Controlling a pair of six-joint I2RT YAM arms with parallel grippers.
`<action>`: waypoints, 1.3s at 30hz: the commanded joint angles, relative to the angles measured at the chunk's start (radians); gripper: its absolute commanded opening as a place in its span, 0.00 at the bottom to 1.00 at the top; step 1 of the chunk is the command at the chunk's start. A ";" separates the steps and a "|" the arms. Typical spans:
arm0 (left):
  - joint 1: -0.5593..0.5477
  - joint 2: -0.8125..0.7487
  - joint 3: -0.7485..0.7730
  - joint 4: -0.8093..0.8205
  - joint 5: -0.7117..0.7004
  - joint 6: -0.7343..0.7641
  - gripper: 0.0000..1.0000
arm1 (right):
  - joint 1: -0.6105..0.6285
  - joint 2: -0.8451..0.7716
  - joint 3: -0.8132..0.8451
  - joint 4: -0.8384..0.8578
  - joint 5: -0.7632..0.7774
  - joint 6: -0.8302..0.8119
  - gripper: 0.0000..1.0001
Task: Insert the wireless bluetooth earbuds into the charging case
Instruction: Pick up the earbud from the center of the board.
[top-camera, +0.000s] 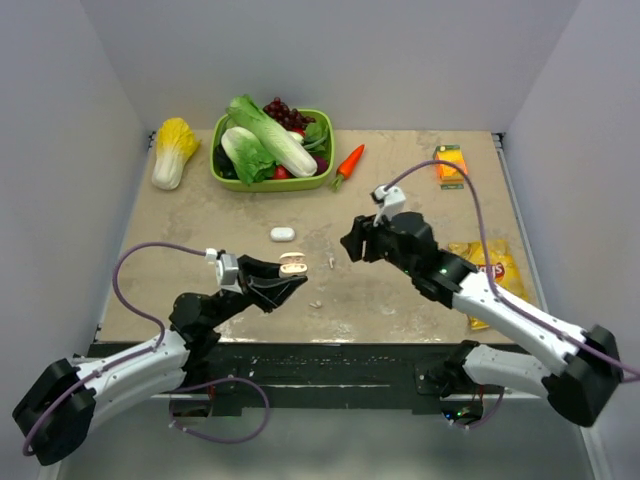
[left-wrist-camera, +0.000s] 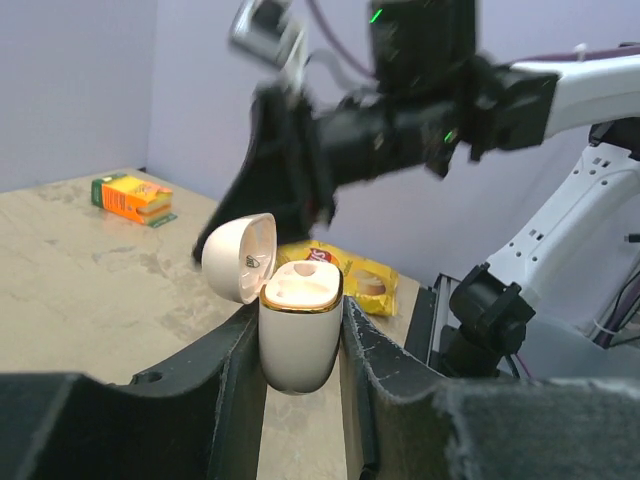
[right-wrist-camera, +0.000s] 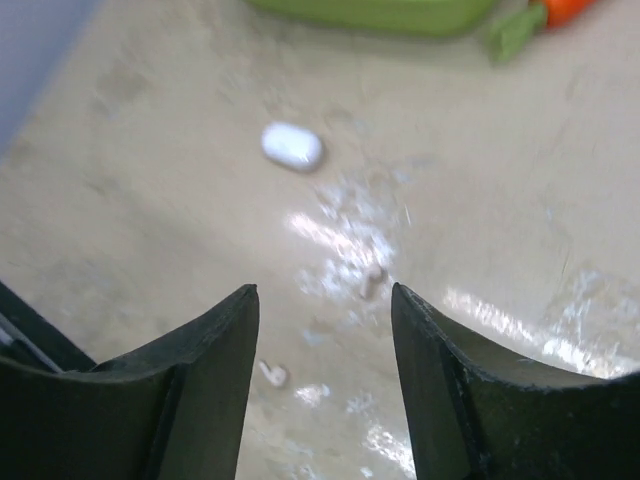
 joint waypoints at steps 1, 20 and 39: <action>-0.040 -0.070 -0.027 0.050 -0.144 0.026 0.00 | 0.000 0.169 -0.070 0.076 0.014 0.028 0.56; -0.091 -0.275 -0.096 -0.127 -0.345 0.066 0.00 | 0.071 0.440 -0.110 0.242 0.078 0.124 0.51; -0.106 -0.286 -0.098 -0.144 -0.347 0.073 0.00 | 0.041 0.747 0.177 0.089 0.086 0.072 0.49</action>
